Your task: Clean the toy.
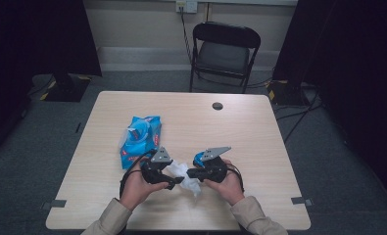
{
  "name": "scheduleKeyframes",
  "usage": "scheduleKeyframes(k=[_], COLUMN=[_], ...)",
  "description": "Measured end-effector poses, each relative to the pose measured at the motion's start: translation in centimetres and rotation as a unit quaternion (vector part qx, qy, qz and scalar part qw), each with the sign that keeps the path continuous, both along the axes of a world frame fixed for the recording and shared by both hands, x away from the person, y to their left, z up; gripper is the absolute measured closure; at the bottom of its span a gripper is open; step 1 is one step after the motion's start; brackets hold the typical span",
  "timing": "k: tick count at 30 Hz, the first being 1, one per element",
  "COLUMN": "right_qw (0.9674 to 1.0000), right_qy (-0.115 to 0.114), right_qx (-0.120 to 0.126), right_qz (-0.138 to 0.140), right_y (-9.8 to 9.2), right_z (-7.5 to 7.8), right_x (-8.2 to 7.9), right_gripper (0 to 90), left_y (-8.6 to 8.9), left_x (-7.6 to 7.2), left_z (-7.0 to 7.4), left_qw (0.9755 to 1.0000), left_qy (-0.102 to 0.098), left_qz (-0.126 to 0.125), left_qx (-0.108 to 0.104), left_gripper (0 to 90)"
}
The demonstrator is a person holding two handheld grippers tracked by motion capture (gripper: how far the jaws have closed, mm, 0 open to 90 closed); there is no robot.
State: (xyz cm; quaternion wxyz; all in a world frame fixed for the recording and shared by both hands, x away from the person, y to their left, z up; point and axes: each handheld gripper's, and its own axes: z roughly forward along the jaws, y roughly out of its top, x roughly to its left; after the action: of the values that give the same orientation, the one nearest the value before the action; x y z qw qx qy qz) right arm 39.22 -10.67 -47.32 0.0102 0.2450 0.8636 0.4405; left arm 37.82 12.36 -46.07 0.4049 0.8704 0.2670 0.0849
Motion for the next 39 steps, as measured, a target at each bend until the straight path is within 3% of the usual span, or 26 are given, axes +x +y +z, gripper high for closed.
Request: scheduleKeyframes(k=[5,7,8,10,13,16,19,22,25,39], right_qw=[0.9999,0.9999,0.9997,0.9994,0.9971,0.9955,0.9925,0.9916,0.9920,0.9874], right_qy=[-0.004,-0.005,-0.013,-0.018,-0.043,-0.048,-0.067,-0.052,-0.039,-0.019], right_qx=[-0.009,-0.007,0.003,0.004,0.006,0.002,-0.047,-0.064,-0.062,-0.118], right_qz=[-0.008,-0.012,-0.023,-0.028,-0.063,-0.082,-0.091,-0.099,-0.103,-0.103], right_y=[-0.2,-0.5,-1.3,-1.6,-3.1,-3.7,-3.9,-3.8,-3.6,-2.0], right_z=[-0.1,0.0,0.5,0.7,1.9,2.1,1.8,1.0,0.3,-0.9], right_x=[0.0,0.1,0.2,0.2,0.9,1.5,2.3,3.0,3.6,5.5], right_gripper=[64.7,63.0,55.4,52.9,40.0,36.1,30.7,27.6,24.7,18.0], left_y=[-0.3,-0.4,-0.7,-0.8,-1.1,-1.3,-1.5,-1.4,-1.3,-1.1], left_x=[0.0,0.0,0.0,-0.1,0.0,0.0,0.0,0.0,0.0,0.2], left_z=[-0.6,-0.6,-0.8,-0.9,-1.4,-1.6,-1.9,-2.0,-2.1,-2.2], left_qw=[1.0000,1.0000,1.0000,0.9999,0.9998,0.9998,0.9996,0.9995,0.9995,0.9994], left_qy=[0.007,0.008,0.008,0.010,0.018,0.018,0.025,0.028,0.029,0.031], left_qz=[0.003,0.001,-0.003,-0.004,-0.008,-0.008,-0.011,-0.012,-0.012,-0.011], left_qx=[-0.005,-0.004,-0.002,-0.005,0.001,0.004,0.001,0.002,0.003,-0.002], left_gripper=[21.9,22.1,22.0,22.0,22.0,22.1,22.4,22.4,22.4,22.6])
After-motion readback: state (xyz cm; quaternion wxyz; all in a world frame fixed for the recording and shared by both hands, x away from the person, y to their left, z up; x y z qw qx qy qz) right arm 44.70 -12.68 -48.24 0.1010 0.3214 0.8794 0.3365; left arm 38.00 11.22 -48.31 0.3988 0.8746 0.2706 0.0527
